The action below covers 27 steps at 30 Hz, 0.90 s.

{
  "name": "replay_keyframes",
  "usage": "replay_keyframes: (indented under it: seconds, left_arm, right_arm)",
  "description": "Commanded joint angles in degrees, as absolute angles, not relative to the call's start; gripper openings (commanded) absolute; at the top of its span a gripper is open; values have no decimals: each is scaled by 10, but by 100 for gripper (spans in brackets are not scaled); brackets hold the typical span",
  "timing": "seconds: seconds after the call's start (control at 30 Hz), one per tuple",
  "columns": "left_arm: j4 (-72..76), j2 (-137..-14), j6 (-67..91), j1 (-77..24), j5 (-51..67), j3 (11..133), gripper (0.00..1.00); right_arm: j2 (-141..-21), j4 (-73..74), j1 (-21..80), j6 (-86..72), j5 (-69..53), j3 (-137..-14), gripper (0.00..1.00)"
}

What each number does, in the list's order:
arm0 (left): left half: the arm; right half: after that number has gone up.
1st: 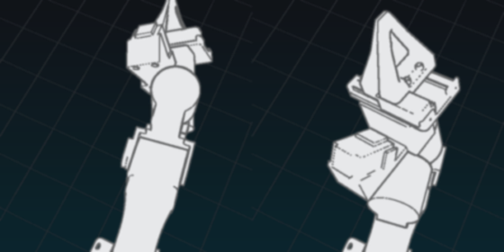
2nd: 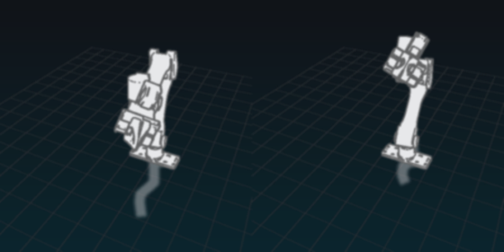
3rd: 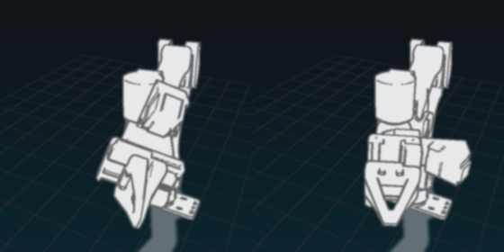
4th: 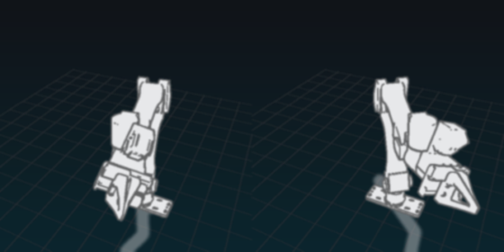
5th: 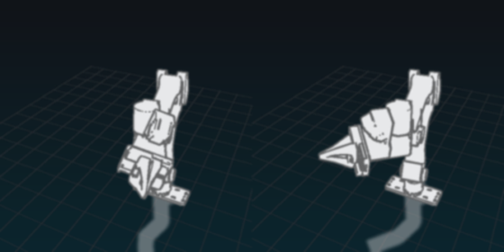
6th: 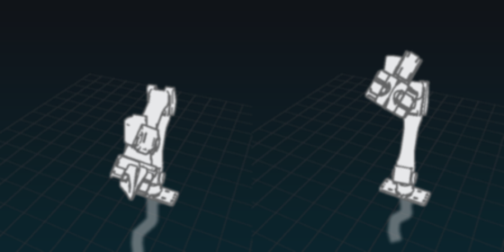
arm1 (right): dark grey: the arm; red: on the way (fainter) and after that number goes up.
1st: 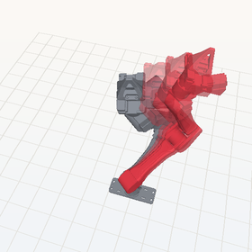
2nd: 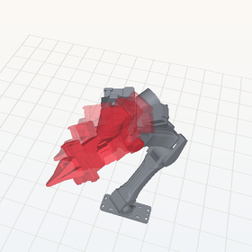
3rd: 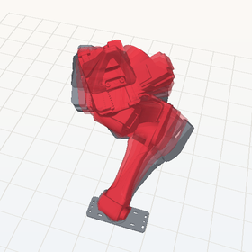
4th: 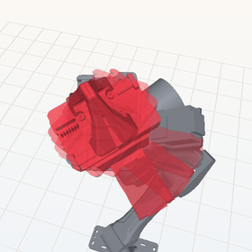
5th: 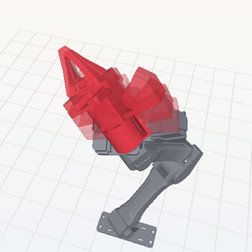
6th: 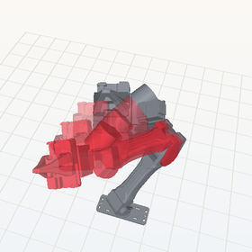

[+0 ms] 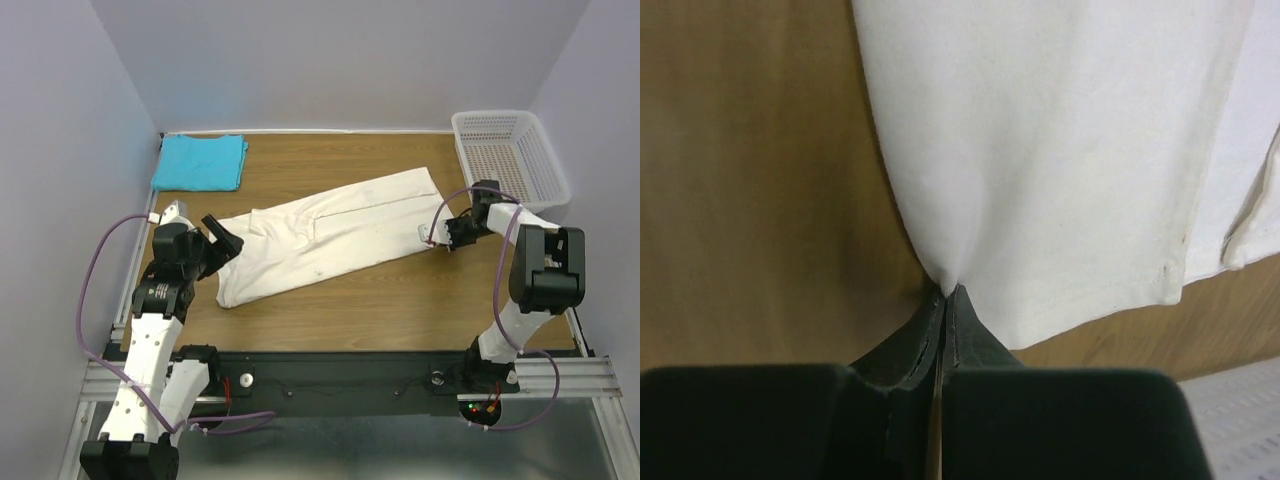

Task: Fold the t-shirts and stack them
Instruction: Fold the tshirt

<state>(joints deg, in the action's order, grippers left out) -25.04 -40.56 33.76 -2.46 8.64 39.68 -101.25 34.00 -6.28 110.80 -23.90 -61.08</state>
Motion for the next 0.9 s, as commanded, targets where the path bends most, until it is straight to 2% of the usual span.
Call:
replay_keyframes:
  seconds: [0.0,0.13,0.33,0.47,0.5,0.57,0.6,0.63,0.73,0.77,0.8,0.87]
  left_arm:
    - [-242,-396,335,-21,97,410,89]
    - [-230,-398,341,-21,112,401,89]
    - [-192,-426,370,-21,135,370,88]
    - [-114,-504,342,-21,137,373,88]
    - [-102,-525,332,-21,132,390,87]
    - [-75,-598,307,-21,119,413,87]
    - [-69,-626,282,-21,113,443,86]
    - [-61,-652,269,-21,110,459,85]
    - [-48,-756,231,-21,123,517,80]
    - [-44,-778,222,-21,146,529,74]
    - [-45,-824,215,-21,146,555,73]
    - [-52,-863,193,-22,147,581,69]
  right_arm:
    - [-961,445,-60,1111,-186,-541,1]
    - [-907,510,-62,1102,-146,-504,0]
    - [-754,596,-62,1107,-70,-406,1]
    - [-652,657,-63,1114,-62,-367,1]
    - [-641,660,-63,1111,-62,-361,3]
    - [-628,643,-63,1084,-89,-360,19]
    - [-628,616,-64,1025,-108,-384,42]
    - [-633,607,-64,994,-152,-402,53]
    - [-670,583,-64,852,-220,-494,56]
    - [-677,572,-64,815,-254,-516,56]
    - [-682,549,-65,749,-268,-530,57]
    - [-693,530,-64,701,-308,-559,57]
